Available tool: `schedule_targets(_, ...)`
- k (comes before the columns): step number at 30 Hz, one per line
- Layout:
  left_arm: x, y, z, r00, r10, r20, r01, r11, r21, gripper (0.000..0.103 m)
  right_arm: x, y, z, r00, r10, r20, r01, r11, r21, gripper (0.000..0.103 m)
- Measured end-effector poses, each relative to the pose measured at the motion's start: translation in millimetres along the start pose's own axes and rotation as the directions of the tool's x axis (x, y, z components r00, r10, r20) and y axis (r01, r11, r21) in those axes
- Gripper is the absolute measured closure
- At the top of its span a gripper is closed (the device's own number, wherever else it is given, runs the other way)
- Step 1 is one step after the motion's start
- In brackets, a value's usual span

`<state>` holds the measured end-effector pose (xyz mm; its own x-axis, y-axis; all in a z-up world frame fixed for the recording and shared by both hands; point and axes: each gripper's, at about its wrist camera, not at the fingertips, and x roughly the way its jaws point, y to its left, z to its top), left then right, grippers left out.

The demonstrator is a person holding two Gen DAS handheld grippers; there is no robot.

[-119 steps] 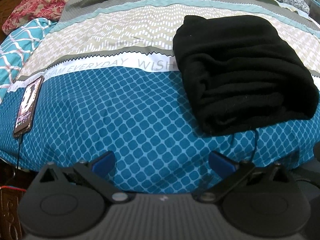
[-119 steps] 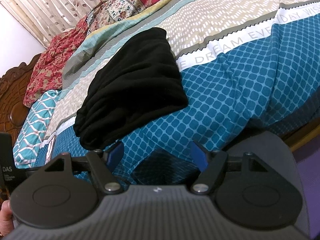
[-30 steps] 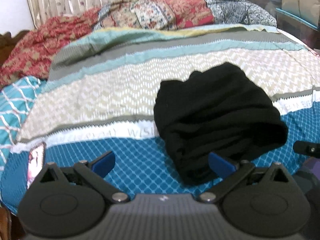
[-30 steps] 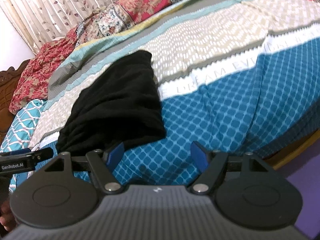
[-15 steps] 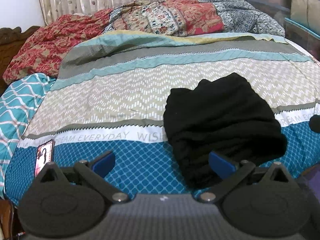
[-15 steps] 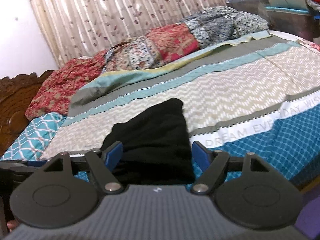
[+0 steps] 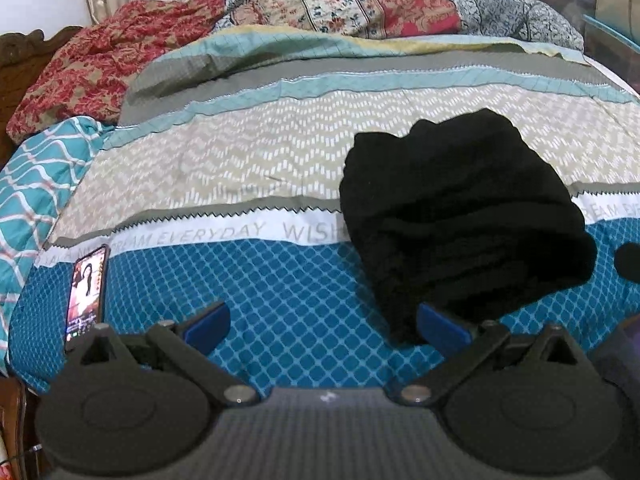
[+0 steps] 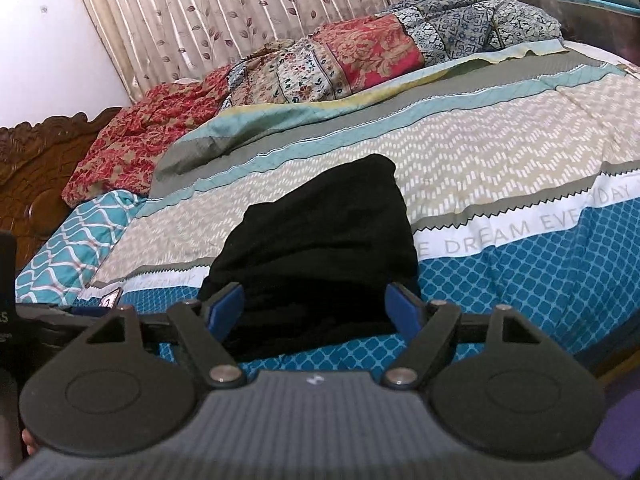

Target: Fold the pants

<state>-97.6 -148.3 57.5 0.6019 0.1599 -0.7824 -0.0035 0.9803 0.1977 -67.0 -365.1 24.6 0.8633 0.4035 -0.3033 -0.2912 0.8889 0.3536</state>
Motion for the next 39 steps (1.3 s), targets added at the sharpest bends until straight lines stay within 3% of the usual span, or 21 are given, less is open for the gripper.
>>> schedule_targets(8,8,1,1,0.999,-0.015,-0.043,0.014,1.0,-0.009,0.0,1,-7,-1,1.0,-0.011,-0.006,0.011,1.0,0.024,0.023)
schedule_targets(11,14,16,6,0.995,-0.071,-0.067,0.066,0.995,-0.074,0.0,0,-15,4,1.0,-0.026,0.009,0.025,0.999,0.036,0.023)
schedule_targets(14,26,39,15,0.982,-0.161,-0.102,0.141,0.973,-0.185,0.0,-3,-30,10,0.998,-0.058,0.034,0.055,0.996,0.069,0.023)
schedule_targets(18,46,57,25,0.954,-0.274,-0.122,0.232,0.932,-0.279,0.0,1,-49,18,0.996,-0.079,0.038,0.075,0.992,0.098,0.022)
schedule_targets(22,69,63,40,0.921,-0.369,-0.126,0.311,0.89,-0.334,0.0,16,-64,25,0.999,-0.046,0.011,0.044,0.99,0.134,0.02)
schedule_targets(28,124,63,49,0.845,-0.506,-0.172,0.39,0.804,-0.45,0.0,51,-82,33,0.998,0.005,-0.059,0.008,0.977,0.211,0.018)
schedule_targets(31,146,57,50,0.791,-0.587,-0.174,0.45,0.75,-0.485,0.0,70,-88,36,0.995,0.03,-0.096,-0.009,0.977,0.214,0.018)
schedule_targets(33,153,46,52,0.771,-0.612,-0.174,0.484,0.742,-0.464,0.001,90,-90,35,0.99,0.059,-0.13,-0.029,0.975,0.22,0.018)
schedule_targets(35,153,28,57,0.763,-0.623,-0.171,0.524,0.751,-0.402,0.003,111,-93,31,0.979,0.118,-0.169,-0.069,0.961,0.268,0.017)
schedule_targets(36,151,20,60,0.755,-0.635,-0.165,0.548,0.748,-0.374,0.015,117,-91,31,0.972,0.157,-0.172,-0.103,0.952,0.289,0.025)
schedule_targets(37,148,12,65,0.757,-0.631,-0.169,0.552,0.756,-0.352,0.014,121,-85,33,0.963,0.199,-0.181,-0.142,0.947,0.289,0.038)
schedule_targets(39,145,6,76,0.767,-0.62,-0.166,0.547,0.767,-0.334,0.016,120,-66,44,0.97,0.17,-0.171,-0.131,0.966,0.222,0.055)
